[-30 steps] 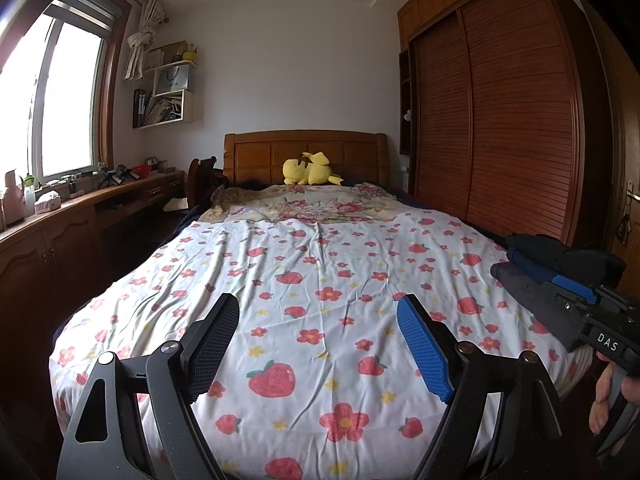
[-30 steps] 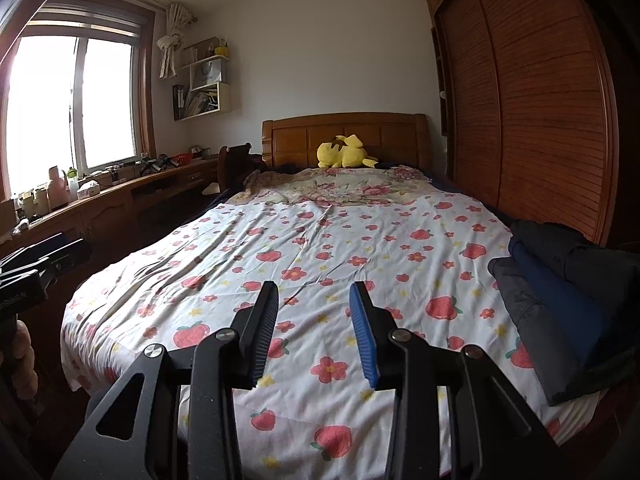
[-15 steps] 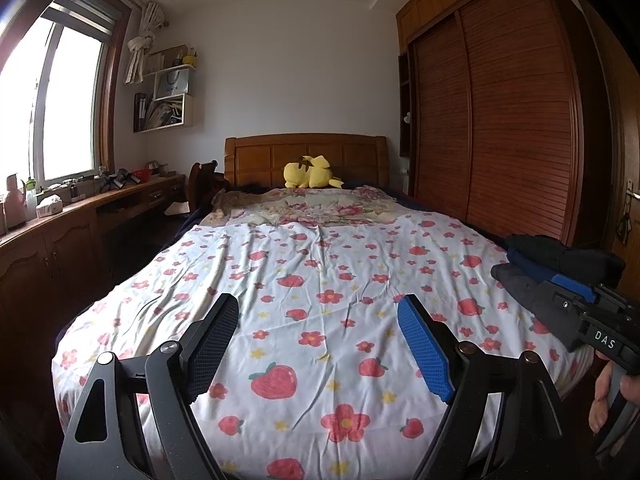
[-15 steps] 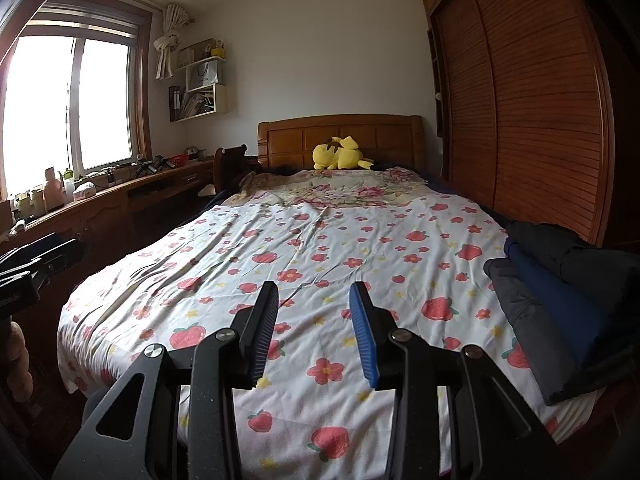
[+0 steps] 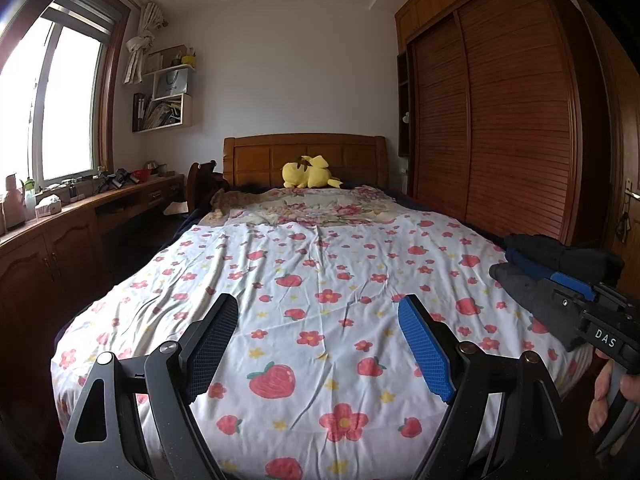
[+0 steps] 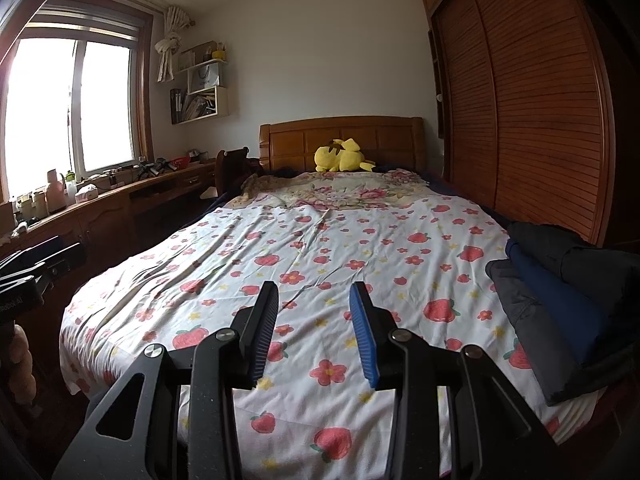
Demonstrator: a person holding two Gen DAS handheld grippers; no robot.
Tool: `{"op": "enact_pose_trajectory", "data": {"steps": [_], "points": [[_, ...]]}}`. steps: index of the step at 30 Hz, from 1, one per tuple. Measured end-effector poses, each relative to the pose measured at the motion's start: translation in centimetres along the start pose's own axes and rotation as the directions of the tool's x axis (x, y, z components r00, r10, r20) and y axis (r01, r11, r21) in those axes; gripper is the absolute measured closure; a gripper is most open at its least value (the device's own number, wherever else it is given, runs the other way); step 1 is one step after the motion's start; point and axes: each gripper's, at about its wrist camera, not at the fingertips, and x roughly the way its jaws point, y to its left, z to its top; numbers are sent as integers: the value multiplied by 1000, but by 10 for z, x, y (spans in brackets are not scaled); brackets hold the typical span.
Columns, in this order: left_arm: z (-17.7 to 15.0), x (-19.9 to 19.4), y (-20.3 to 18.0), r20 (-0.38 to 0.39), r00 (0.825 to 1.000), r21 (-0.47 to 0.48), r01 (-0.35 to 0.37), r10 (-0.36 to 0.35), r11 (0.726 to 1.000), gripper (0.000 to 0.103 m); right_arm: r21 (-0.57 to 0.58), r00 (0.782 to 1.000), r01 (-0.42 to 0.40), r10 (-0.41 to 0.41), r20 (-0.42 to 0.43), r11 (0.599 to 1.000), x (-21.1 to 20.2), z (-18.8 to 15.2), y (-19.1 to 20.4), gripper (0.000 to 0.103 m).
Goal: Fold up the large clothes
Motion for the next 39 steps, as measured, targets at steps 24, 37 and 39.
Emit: {"op": "enact_pose_trajectory", "data": {"steps": [24, 37, 39], "points": [[-2, -2, -2, 10, 1000, -5, 2, -2, 1000, 19, 1, 1000, 5, -5, 10, 1000, -2, 2, 1, 65], [-1, -3, -2, 6, 1000, -8, 4, -4, 1000, 18, 2, 1000, 5, -5, 11, 1000, -3, 2, 1, 65], [-1, -3, -2, 6, 1000, -7, 4, -4, 1000, 18, 1, 1000, 7, -7, 12, 1000, -3, 2, 1, 65]]}}
